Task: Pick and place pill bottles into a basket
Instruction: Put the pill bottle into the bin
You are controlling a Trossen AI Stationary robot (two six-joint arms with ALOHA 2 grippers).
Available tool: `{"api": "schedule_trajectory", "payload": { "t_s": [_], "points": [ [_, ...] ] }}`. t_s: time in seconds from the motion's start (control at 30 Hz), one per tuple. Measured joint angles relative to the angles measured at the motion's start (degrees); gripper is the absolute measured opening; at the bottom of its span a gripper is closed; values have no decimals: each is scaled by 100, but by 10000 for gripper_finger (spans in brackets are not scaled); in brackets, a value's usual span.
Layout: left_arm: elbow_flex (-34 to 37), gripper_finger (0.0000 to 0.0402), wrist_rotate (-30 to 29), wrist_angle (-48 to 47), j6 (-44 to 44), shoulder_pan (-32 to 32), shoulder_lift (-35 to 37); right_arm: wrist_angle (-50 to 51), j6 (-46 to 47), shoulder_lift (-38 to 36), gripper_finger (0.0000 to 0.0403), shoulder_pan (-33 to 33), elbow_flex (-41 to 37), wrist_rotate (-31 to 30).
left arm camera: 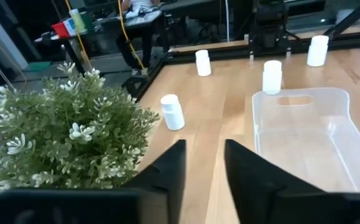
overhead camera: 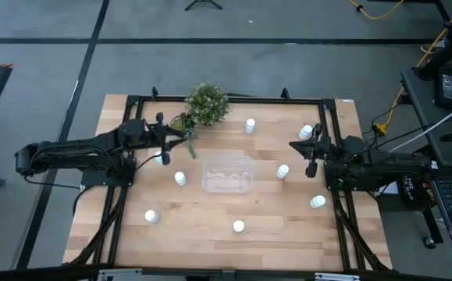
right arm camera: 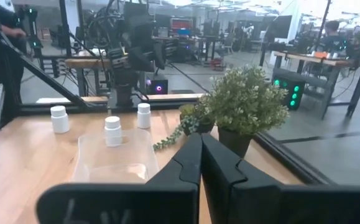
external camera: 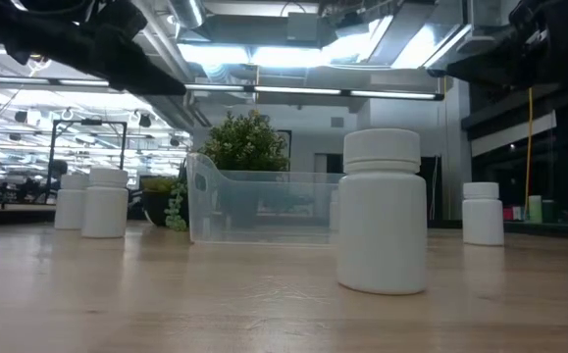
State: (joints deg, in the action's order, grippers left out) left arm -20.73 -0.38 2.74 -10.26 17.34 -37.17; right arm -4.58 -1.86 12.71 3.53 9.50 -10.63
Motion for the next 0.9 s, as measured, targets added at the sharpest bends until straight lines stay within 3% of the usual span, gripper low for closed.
{"api": "schedule_trajectory", "payload": {
  "t_s": [0.2,0.33,0.57,0.9],
  "points": [
    [0,187,-4,2,58,-59,27,7,157,0,12,0,0,2],
    [-2,211,118,-280,16,-94,220,4,132,-2,12,0,0,2],
    [-413,207,-57,-1405,471,-467,361,9,167,0,12,0,0,2],
    [-1484,205,-522,-2620,785,-1620,161,20,172,0,12,0,0,4]
  ]
}}
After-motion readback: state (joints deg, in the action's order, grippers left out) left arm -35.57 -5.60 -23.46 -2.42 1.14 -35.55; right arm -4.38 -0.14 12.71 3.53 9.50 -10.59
